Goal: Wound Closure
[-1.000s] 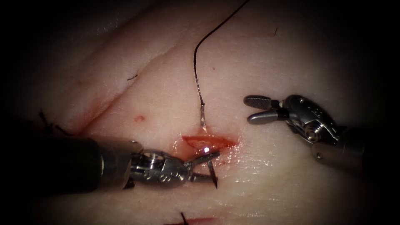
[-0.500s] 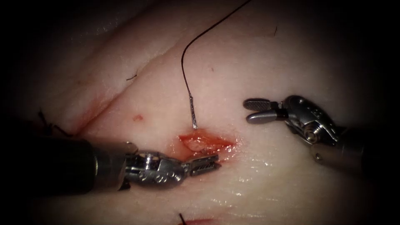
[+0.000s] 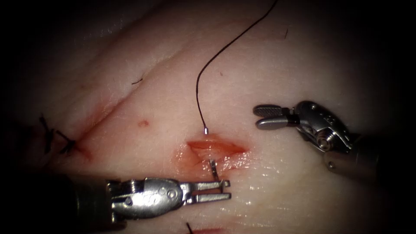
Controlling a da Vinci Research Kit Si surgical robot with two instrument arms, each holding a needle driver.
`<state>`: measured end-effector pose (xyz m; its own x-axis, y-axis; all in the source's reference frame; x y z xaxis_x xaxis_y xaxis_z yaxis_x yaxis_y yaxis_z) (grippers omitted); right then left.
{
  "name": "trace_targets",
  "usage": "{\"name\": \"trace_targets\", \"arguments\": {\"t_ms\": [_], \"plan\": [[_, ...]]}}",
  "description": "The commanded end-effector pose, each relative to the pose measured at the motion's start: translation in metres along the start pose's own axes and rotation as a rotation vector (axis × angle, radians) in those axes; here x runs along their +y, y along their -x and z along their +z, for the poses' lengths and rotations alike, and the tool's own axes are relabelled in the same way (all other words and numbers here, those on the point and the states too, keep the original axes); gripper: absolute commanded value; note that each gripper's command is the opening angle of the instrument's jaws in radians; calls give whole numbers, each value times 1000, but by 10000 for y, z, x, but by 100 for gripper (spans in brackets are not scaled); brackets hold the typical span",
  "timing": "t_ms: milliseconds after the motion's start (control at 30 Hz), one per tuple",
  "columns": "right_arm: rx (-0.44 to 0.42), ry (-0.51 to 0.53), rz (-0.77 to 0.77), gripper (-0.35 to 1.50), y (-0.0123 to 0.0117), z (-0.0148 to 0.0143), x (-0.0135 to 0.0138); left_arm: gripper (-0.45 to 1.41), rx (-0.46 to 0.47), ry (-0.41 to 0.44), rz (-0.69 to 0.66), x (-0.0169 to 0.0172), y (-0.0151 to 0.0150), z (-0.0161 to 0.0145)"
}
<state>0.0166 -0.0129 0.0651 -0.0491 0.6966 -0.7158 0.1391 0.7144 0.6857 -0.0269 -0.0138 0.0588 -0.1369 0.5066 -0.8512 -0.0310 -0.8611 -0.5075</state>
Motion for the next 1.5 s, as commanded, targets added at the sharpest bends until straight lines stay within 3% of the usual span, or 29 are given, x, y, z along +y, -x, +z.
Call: {"name": "trace_targets", "arguments": {"t_ms": [33,167,433,567,667,1133,1333,1500], "plan": [[0,-3,7,4,2,8,3,-45,10,16,-37,1,3,5],[0,-4,19,-3,2,10,0,-45,50,75,-162,9,2,2],[-3,-17,55,0,4,11,-10,-45,57,140,-185,20,-9,-7],[-4,-30,63,-3,4,10,-21,-45,16,75,-39,19,-19,-11],[-5,-35,116,-33,0,9,-31,-45,-32,2,84,11,-32,-16],[6,37,390,-35,-25,7,-51,-45,-117,-163,386,-34,-100,-31],[17,73,486,-3,-36,8,-53,-45,-123,-163,436,-39,-100,-30],[19,63,550,59,-40,12,-55,-45,-159,-167,501,-29,-71,-23]]}}
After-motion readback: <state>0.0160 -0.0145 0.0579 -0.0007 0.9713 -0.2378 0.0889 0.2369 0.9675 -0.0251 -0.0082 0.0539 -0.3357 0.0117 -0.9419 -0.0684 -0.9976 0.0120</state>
